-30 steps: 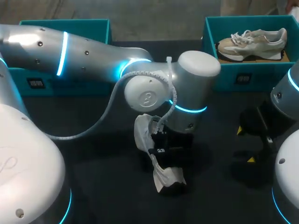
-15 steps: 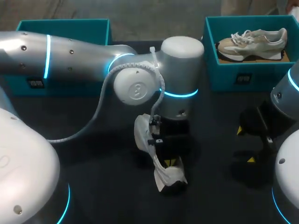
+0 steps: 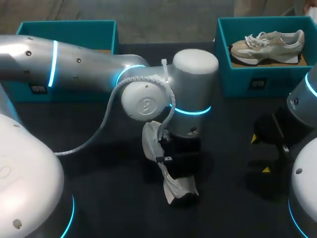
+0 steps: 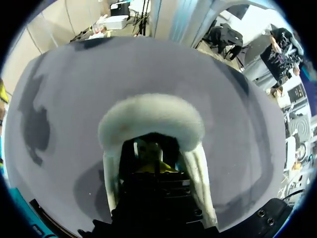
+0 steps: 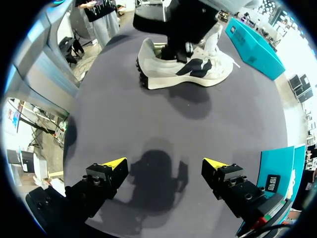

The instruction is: Take the shoe out of the shoebox, open the shoe tongue, remove and reinsert the insole, then place the shoe into the shoebox

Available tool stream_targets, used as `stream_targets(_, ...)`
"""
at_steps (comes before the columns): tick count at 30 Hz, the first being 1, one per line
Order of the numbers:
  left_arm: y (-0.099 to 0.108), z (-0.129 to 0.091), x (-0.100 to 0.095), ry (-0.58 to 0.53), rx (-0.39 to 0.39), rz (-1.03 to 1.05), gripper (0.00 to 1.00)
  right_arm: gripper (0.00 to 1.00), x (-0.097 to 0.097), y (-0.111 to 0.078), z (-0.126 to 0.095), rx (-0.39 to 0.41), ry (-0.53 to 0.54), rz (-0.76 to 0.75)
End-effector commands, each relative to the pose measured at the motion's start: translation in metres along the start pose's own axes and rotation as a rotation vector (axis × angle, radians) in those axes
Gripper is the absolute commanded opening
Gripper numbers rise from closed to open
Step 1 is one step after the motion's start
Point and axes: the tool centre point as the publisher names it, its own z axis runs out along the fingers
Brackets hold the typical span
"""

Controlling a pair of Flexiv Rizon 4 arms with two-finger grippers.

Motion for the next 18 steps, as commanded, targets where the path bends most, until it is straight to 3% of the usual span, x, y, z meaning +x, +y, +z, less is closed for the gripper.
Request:
stream_targets(1,0.014,0.013,-0.006,0.016,-0.015,-0.022,0.0,1.0,0.001,0.0,0.0,0.003,-0.002,0.0)
stream_targets(18,0.013,-0.052,0.015,-0.07,-0.037,0.011,0.0,1.0,0.001,0.0,0.0,0.003,-0.002,0.0)
